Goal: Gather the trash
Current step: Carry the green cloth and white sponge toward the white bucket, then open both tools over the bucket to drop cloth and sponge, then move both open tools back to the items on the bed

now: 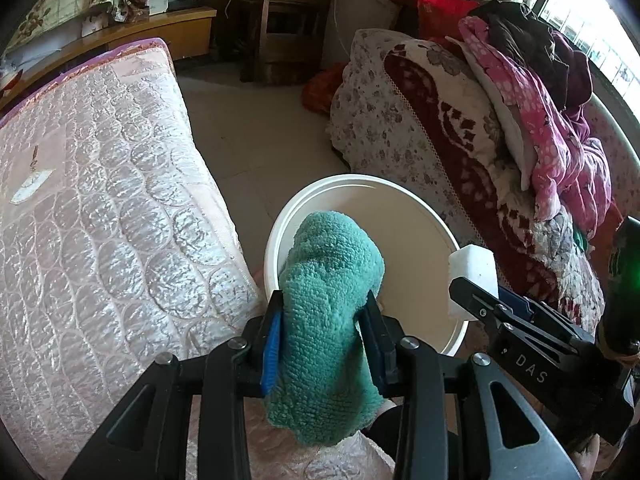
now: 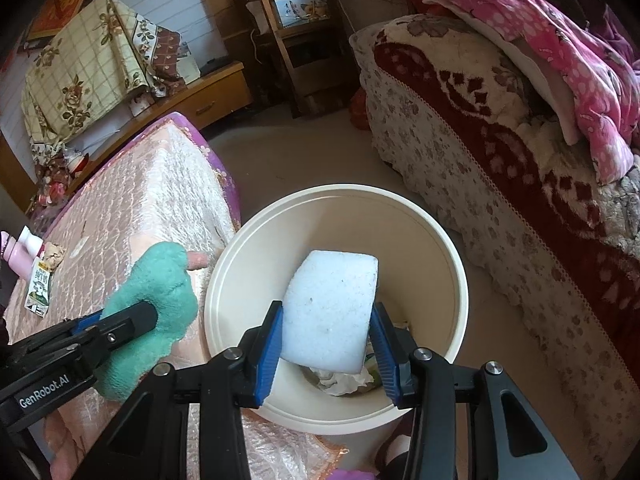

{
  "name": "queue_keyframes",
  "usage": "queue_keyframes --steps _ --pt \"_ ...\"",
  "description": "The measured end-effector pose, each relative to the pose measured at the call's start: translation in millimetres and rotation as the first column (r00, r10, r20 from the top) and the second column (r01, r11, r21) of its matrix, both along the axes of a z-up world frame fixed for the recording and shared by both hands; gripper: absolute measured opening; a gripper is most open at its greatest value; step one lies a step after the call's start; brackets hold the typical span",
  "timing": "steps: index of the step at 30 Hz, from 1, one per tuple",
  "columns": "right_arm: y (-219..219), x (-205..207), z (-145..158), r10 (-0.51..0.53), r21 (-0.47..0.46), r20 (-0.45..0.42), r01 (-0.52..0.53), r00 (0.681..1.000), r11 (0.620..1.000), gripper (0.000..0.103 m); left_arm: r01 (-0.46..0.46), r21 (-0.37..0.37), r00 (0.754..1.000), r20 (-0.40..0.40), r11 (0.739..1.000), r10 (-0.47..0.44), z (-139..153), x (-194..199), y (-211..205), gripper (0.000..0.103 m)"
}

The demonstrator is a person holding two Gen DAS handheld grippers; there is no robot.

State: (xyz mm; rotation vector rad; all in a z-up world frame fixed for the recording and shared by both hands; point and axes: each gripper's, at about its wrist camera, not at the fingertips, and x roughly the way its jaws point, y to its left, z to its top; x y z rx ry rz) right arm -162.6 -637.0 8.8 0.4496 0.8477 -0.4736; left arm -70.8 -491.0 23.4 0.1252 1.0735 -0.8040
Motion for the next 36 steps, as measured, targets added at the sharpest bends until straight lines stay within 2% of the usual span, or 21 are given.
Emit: queue_keyframes --steps 5,7,8,11,15,22,36 --pt "-2 0 1 -0.016 -0.013 0.007 0.016 1.0 1.0 0.051 -0.006 -0.023 1.0 -0.028 1.0 0.005 -1 4 2 0.042" --pt "-2 0 2 -0.026 -0.016 0.012 0.026 1.0 1.0 0.066 -0.004 -0.02 0.999 -0.034 1.0 0.004 -2 4 4 0.043" --pt "-3 -1 3 -0.029 -0.01 0.02 0.029 0.999 1.0 0.067 -0.004 -0.019 0.999 -0.035 1.0 0.003 -2 4 3 0.044" --pt "-7 -3 4 -0.041 0.006 0.035 0.041 0.999 0.999 0.067 -0.004 -0.022 0.999 -0.033 1.0 0.003 -2 2 5 0.044" --pt "-8 -4 2 -0.052 0.023 0.033 0.051 0.998 0.998 0.067 -0.009 -0.043 1.0 -0.029 0.999 0.008 4 1 14 0.055" --pt "-1 -1 2 -0.026 0.013 0.027 0.026 0.999 1.0 0.067 -0.043 -0.026 0.999 0.027 0.999 0.044 16 0 35 0.056" --pt "65 21 18 0.147 -0.057 0.044 -0.145 0.988 0.988 0.067 -0.168 0.03 0.977 0.135 0.985 0.163 33 14 121 0.059"
